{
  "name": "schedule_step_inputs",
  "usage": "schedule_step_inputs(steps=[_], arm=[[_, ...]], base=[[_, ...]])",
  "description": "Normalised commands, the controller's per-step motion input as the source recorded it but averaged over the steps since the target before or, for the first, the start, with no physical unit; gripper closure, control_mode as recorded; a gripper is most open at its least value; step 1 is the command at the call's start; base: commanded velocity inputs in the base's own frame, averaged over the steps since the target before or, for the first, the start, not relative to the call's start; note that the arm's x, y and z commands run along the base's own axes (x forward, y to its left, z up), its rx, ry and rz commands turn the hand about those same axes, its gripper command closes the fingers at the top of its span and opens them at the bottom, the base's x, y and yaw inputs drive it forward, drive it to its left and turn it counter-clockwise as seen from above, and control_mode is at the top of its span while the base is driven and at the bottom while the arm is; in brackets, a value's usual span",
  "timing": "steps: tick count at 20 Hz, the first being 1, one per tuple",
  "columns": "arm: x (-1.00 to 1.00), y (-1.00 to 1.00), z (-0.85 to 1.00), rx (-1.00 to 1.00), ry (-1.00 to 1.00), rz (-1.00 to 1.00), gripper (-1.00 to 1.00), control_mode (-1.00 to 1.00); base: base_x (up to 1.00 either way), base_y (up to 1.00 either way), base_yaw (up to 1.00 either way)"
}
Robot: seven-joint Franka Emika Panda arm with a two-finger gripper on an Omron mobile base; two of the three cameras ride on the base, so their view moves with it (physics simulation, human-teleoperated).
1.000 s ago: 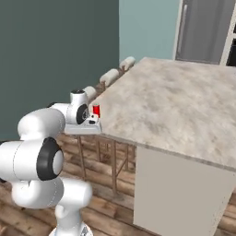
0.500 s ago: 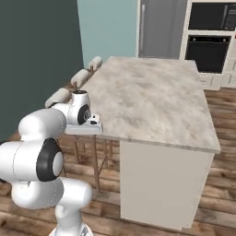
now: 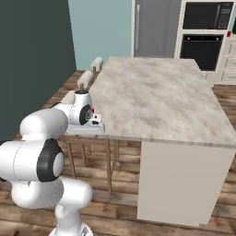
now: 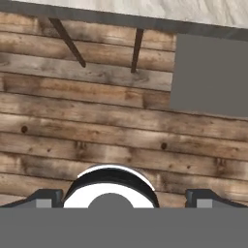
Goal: Four empty soda cans are scattered around the kitchen. Gather all the cans and cluster them next to the stove for recycling.
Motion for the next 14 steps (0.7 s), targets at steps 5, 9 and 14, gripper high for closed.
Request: schedule_step_inputs(steps=[5,9,14], arm=[[0.00,0.00,0.00,0.00,0.00,0.00,-1.00,1.00],[0.00,0.00,0.00,0.00,0.00,0.00,-1.00,1.00],[0.00,0.00,0.00,0.00,0.00,0.00,-1.00,1.00]], base=[[0.09,0.63,-0.20],[0.28,0.42,-0.10],[0.56,0.38,-0.04]])
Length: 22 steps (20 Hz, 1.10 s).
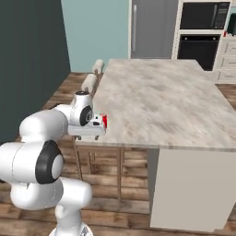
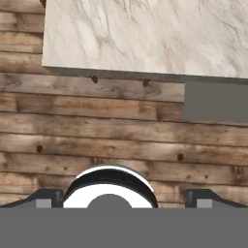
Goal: Four empty soda cans are scattered around the kitchen. Gather all the cans and cluster them next to the stove for recycling.
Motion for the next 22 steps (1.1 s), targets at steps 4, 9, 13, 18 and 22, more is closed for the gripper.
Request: schedule_step_inputs(steps=[4,9,13,18,22], arm=[[0.00,0.00,0.00,0.00,0.00,0.00,-1.00,1.00],[0.00,0.00,0.00,0.00,0.00,0.00,-1.00,1.00],[-0.12,-0.06,0.05,0.00,0.00,-0.02,-1.00,-1.00],[0.05,0.01,0.68,-0.02,-0.10,-0.06,-1.00,-1.00],[0.42,0.36,0.55,-0.05,-0.20,-0.08,-1.00,-1.00]], base=[[0.56,0.23,0.00],[0.10,0.01,0.00],[0.00,0.00,0.00],[0.00,0.00,0.00],[0.00,0.00,0.00]])
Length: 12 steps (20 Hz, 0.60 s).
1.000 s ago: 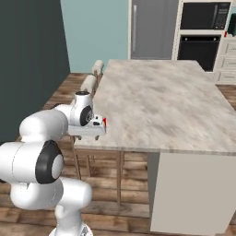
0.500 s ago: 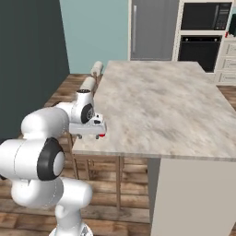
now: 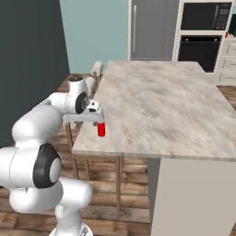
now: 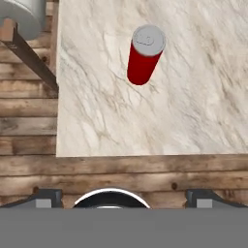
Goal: Four empty soda cans are scattered around the kitchen. Gather all the cans and cluster them next to the stove for recycling.
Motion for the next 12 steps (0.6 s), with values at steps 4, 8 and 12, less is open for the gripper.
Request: schedule_step_inputs(steps=[4,8,12], arm=[[0.91,0.11,0.19,0.00,0.01,-0.09,-1.00,-1.00],[0.95,-0.07,-0.01,0.02,0.12,-0.02,-1.00,-1.00],[0.50,-0.26,0.00,0.12,0.00,-0.08,-1.00,-1.00]], base=[[0.00,0.00,0.00],[0.00,0.00,0.00],[0.00,0.00,0.00]])
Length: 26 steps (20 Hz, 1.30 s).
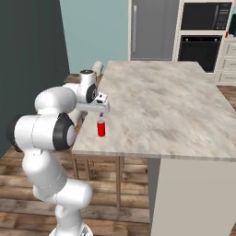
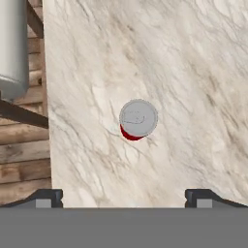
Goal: Four empty soda cans are scattered around the kitchen. Gather all the cans and cluster them next to the stove for recycling.
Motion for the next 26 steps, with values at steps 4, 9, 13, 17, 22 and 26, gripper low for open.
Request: schedule_step_inputs(steps=[4,9,13,17,22,26], arm=[[0.29,-0.28,-0.10,0.11,-0.03,-0.08,-1.00,-1.00],[-0.01,0.00,-0.28,-0.01,-0.11,-0.01,-1.00,-1.00],[0.17,0.02,-0.23,-0.03,-0.15,0.00,-1.00,-1.00],[0.04,-0.02,-0.03,0.00,-0.03,0.00,-1.00,-1.00],[-0.03,-0.03,-0.05,0.00,0.03,0.00,-1.00,-1.00],[0.00,0.00,-0.06,-0.01,0.02,0.00,-1.00,-1.00]], base=[[0.00,0.00,0.00],[0.00,0.00,0.00],[0.00,0.00,0.00],[0.00,0.00,0.00],[0.00,0.00,0.00],[0.00,0.00,0.00]])
